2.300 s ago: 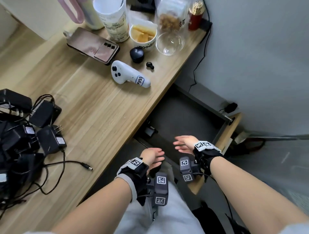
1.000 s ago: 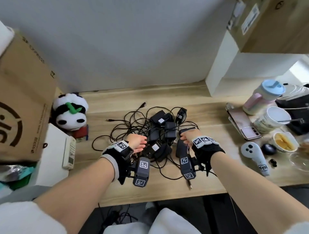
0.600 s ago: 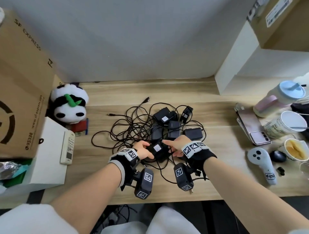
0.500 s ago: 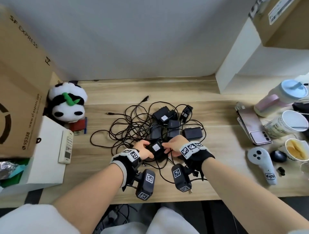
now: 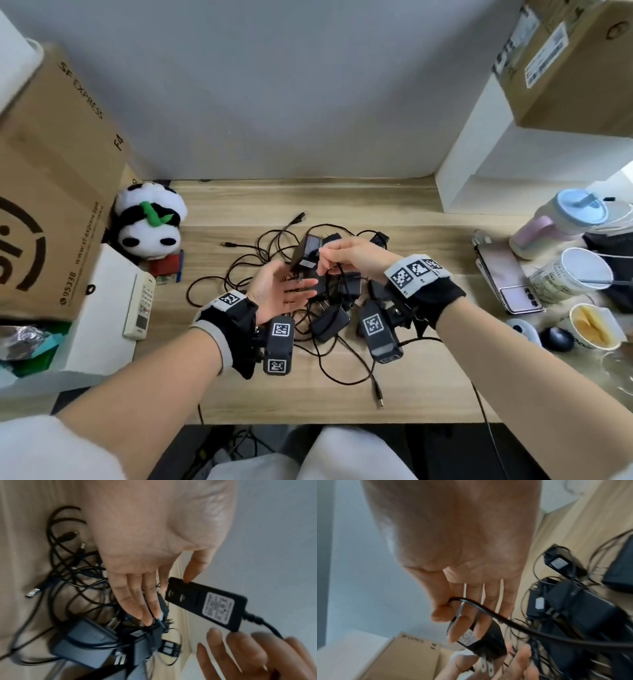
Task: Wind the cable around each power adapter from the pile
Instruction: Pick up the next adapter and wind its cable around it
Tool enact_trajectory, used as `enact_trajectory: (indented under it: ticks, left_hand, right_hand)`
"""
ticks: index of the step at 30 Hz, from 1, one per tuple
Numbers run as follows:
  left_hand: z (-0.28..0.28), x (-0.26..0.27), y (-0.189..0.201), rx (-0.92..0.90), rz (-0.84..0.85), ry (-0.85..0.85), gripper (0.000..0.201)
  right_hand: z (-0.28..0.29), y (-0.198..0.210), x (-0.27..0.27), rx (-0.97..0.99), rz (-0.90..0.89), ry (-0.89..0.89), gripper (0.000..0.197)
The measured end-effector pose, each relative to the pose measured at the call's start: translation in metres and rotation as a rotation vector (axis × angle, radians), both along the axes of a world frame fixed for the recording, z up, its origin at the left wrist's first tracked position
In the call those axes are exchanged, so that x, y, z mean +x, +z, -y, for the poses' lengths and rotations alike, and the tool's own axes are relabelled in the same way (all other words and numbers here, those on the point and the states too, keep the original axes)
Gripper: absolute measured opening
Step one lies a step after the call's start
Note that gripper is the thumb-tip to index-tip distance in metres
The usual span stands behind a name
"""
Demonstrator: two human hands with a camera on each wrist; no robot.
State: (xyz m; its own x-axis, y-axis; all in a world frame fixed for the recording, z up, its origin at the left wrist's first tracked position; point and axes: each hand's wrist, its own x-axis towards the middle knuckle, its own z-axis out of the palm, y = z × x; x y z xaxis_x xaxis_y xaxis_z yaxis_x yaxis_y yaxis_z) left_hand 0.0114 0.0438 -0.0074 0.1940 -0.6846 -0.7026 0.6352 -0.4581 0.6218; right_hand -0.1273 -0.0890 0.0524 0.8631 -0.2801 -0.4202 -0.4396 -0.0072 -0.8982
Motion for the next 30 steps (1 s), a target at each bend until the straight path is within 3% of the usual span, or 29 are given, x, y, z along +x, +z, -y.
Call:
enact_trajectory:
  ticks: [4, 9, 14, 18, 22, 26, 30]
  left_hand:
    - [0.021, 0.008, 0.037, -0.098, 0.004, 0.103, 0.031]
    - [0.039, 0.009, 0.073, -0.121, 0.041, 0.117, 0.030]
    - [0.049, 0.011, 0.093, -0.123, 0.040, -0.012, 0.031]
    - [0.049, 0.009, 0.103, -0.225, -0.056, 0.036, 0.029]
    - [0.050, 0.012, 0.109, -0.356, -0.067, 0.159, 0.031]
    - [0.056, 0.009, 0.118, -0.481, -0.151, 0.267, 0.043]
    - [0.063, 0.001, 0.128, -0.414, -0.147, 0.131, 0.044]
  right_hand:
    - [0.016, 0.037, -0.003, 0.043, 0.088, -0.014, 0.034]
    - [0.030, 0.059, -0.017, 0.024, 0.116, 0.040, 0.034]
    - [0.035, 0.069, -0.026, -0.004, 0.066, 0.140, 0.030]
    - [0.044, 0.063, -0.032, -0.081, -0.005, 0.107, 0.028]
    - [0.048, 0.048, -0.039, -0.125, -0.043, 0.008, 0.040]
    - [0.039, 0.035, -0.039, -0.104, -0.063, 0.069, 0.047]
    - [0.029, 0.030, -0.027, -0.150, -0.094, 0.115, 0.046]
